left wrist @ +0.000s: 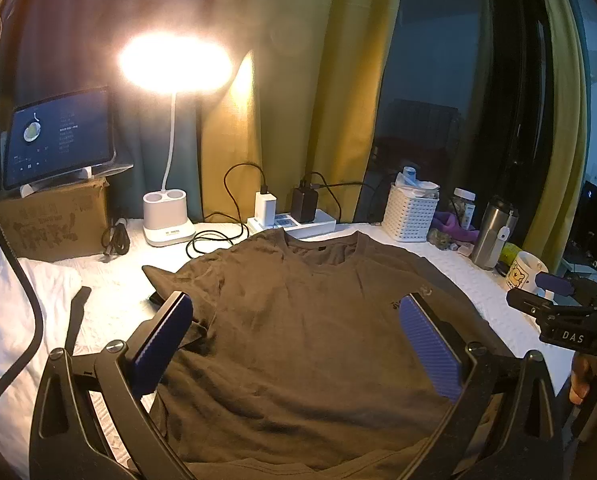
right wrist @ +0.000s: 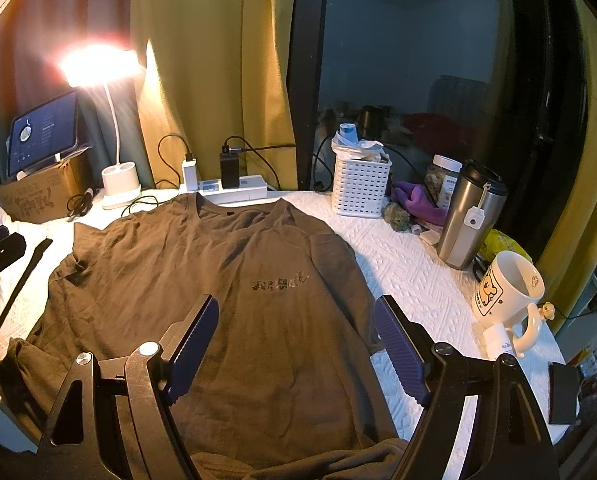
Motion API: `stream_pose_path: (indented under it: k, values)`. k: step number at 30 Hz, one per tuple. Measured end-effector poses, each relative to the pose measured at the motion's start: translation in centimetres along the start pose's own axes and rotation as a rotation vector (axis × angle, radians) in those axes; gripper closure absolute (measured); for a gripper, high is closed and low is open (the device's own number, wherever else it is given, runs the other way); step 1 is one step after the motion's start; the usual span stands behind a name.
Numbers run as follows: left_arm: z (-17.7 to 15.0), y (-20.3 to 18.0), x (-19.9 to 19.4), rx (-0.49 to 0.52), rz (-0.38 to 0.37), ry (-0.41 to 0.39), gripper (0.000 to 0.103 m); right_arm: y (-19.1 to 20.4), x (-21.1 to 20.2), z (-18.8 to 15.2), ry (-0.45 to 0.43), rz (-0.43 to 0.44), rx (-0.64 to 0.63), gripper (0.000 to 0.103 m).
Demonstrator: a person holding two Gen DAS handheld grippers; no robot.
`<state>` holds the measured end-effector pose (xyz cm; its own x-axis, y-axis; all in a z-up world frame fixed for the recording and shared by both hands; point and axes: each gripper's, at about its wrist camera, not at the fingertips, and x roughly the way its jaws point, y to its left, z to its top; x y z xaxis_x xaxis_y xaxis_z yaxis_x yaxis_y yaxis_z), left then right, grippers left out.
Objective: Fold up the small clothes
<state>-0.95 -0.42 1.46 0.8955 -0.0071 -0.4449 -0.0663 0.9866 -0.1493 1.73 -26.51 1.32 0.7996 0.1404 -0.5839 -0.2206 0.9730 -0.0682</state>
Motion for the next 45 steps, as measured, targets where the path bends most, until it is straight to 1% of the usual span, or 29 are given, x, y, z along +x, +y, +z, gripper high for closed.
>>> stream_pose_path:
  k: [40, 45]
  values:
    - [0.2, 0.3, 0.4, 0.002, 0.008, 0.002, 0.001, -0.1, 0.3, 0.0, 0.001, 0.001, 0.002, 0.021]
    - [0.5, 0.3, 1.3, 0.01, 0.011, 0.016, 0.001, -0.5, 0.9, 0.0, 0.012, 0.007, 0.009, 0.021]
